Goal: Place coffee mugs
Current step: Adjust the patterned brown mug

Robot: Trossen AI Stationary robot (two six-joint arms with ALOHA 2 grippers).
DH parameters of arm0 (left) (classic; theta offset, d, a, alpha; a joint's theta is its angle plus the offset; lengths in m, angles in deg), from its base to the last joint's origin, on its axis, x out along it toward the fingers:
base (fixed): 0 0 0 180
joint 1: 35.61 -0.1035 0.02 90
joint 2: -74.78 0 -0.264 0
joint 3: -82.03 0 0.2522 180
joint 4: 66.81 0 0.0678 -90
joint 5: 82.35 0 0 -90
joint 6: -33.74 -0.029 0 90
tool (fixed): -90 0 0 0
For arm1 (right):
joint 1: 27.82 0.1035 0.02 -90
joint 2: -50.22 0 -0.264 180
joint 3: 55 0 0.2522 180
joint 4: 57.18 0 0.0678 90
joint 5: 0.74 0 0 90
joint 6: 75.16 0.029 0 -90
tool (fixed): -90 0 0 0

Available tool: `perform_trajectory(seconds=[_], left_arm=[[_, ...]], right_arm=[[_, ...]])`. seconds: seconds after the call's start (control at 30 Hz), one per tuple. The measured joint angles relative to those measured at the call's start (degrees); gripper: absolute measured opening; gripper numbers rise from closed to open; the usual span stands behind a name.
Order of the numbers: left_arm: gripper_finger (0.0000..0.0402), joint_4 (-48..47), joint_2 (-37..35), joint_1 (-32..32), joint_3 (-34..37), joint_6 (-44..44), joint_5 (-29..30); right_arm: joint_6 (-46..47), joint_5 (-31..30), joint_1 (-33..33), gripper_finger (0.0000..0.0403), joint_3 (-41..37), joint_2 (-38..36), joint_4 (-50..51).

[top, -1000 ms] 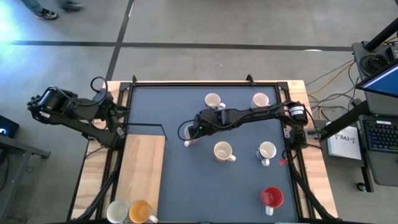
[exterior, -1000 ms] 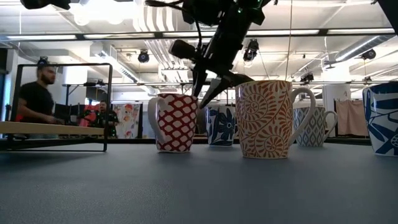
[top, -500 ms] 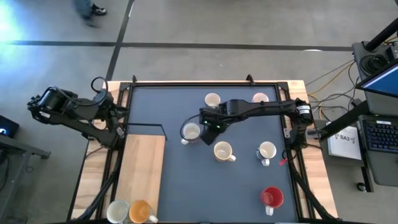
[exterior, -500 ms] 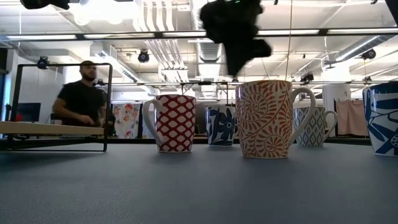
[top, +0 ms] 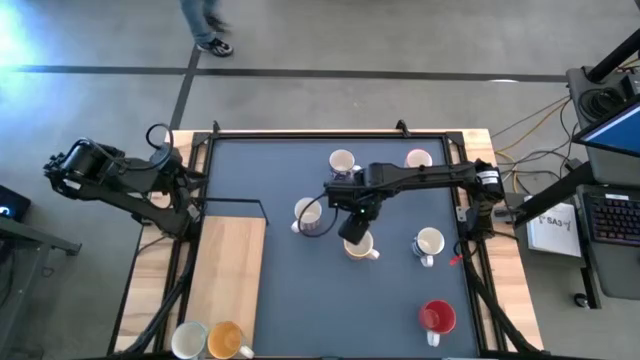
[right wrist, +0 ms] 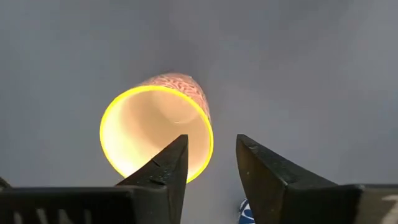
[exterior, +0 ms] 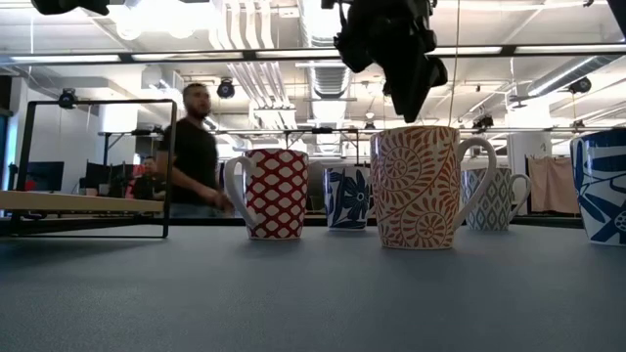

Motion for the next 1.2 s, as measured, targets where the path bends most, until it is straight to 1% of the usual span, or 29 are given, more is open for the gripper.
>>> perform_trajectory(seconds=[0.1, 0.2, 0.33, 0.4, 0.63, 0.73, 0.8, 0.9, 1.03, 1.1, 1.2], left_arm=[[0.0068, 0.0, 0.0, 0.0, 0.0, 0.0, 0.0], [0.0068, 0.0, 0.0, 0.0, 0.0, 0.0, 0.0], [0.0068, 0.0, 0.0, 0.0, 0.0, 0.0, 0.0], [0.0068, 0.0, 0.0, 0.0, 0.0, 0.0, 0.0], [0.0068, 0.0, 0.0, 0.0, 0.0, 0.0, 0.0], [0.0068, 0.0, 0.0, 0.0, 0.0, 0.0, 0.0], [0.0068, 0.0, 0.0, 0.0, 0.0, 0.0, 0.0], [0.0068, -0.1, 0.0, 0.0, 0.0, 0.0, 0.0], [0.0068, -0.1, 0.0, 0.0, 0.0, -0.1, 0.0], [0.0068, -0.1, 0.0, 0.0, 0.0, -0.2, 0.5], [0.0068, -0.1, 0.0, 0.0, 0.0, -0.2, 0.7]], right_arm=[[-0.1, -0.2, 0.3, 0.0141, -1.3, 0.0, -0.6], [0.0, -0.2, 0.4, 0.0145, -3.8, 0.0, -4.4], [0.1, -0.3, 0.4, 0.0139, -7.4, 0.0, -8.1], [0.6, -0.3, 0.4, 0.0133, -8.7, 0.1, -8.5], [1.1, -0.7, 0.4, 0.0104, -10.3, 0.1, -12.4], [2.8, -0.2, 0.4, 0.0078, -10.5, 0.1, -13.9], [4.2, 0.2, 0.4, 0.0053, -10.5, 0.1, -14.8], [7.5, 2.6, 0.4, 0.0017, -10.5, 0.1, -15.2], [16.5, 2.4, 0.4, 0.0013, -10.5, 0.1, -18.2], [20.9, 0.5, 0.6, 0.0013, -10.5, 0.1, -20.8], [27.1, -3.8, 1.4, 0.0013, -10.5, 0.1, -23.8]])
